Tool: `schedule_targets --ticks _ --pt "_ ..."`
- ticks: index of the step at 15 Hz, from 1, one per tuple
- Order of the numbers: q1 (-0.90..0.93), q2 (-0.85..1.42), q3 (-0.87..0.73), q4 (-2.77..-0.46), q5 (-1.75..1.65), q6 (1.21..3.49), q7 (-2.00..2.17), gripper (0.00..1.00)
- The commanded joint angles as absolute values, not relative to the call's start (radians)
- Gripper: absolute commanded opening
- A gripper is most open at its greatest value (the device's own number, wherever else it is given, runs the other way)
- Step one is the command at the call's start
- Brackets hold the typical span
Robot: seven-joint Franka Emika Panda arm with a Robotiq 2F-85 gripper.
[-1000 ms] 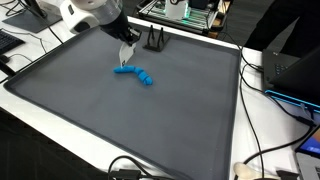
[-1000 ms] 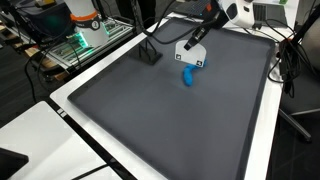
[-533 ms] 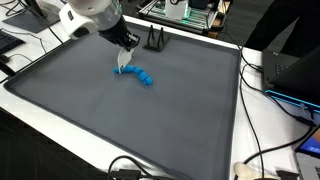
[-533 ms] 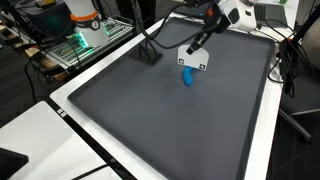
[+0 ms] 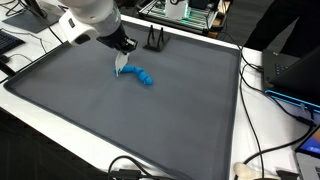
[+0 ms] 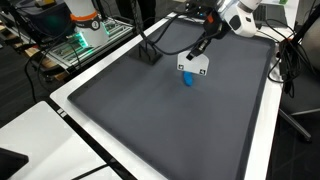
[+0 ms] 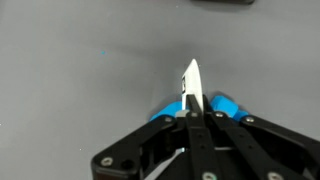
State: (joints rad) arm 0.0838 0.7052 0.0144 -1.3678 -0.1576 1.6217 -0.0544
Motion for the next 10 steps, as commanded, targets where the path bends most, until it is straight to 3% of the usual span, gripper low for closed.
schedule_targets --ticks 1,10 --pt "0.085 0.71 0.015 -1.381 -0.188 1.648 -0.082 0.01" --pt "0.087 0.722 0.014 -1.386 -0.19 1.687 -0.094 0.01"
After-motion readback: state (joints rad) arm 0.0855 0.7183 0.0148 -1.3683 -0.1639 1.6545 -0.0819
